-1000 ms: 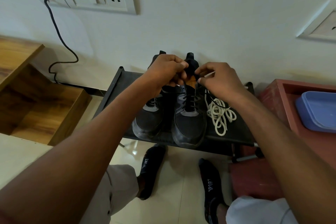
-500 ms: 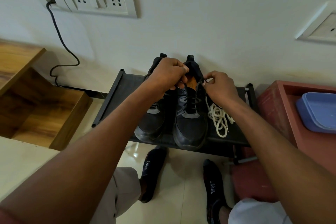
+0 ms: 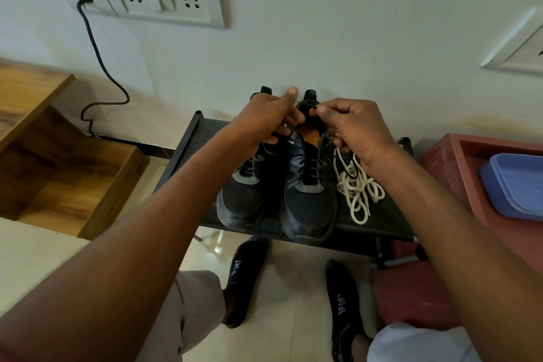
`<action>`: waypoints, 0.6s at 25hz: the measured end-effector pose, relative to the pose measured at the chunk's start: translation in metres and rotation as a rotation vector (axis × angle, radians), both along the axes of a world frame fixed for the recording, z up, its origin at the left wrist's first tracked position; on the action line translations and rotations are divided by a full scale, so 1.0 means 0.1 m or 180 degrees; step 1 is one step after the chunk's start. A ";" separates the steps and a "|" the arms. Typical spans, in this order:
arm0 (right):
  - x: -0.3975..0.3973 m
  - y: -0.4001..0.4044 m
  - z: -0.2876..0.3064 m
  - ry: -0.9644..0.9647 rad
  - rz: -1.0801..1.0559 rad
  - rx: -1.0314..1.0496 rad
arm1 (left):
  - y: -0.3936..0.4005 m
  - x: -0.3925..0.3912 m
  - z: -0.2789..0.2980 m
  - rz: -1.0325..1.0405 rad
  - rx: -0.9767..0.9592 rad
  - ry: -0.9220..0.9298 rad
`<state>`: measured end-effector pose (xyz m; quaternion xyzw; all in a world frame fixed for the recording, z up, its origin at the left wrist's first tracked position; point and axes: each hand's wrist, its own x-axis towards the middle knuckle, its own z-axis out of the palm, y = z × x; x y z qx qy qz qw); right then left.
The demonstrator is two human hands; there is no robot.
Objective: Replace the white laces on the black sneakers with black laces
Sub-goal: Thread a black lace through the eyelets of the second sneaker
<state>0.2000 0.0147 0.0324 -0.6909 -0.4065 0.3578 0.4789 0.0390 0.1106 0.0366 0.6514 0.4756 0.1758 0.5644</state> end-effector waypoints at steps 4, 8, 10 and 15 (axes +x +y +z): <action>0.05 -0.03 0.05 -0.0189 0.0233 -0.0111 | 0.01 0.01 0.00 -0.0032 -0.0692 -0.0335; 0.08 -0.02 0.02 -0.0461 0.0521 -0.0278 | 0.01 0.04 -0.02 0.0354 -0.0800 -0.0651; 0.09 -0.01 -0.01 -0.0556 0.0523 -0.0252 | 0.02 0.04 -0.05 0.0544 -0.0787 -0.0784; 0.08 0.00 -0.08 -0.0581 0.0533 0.0031 | -0.06 0.06 -0.06 0.0576 -0.0624 -0.0978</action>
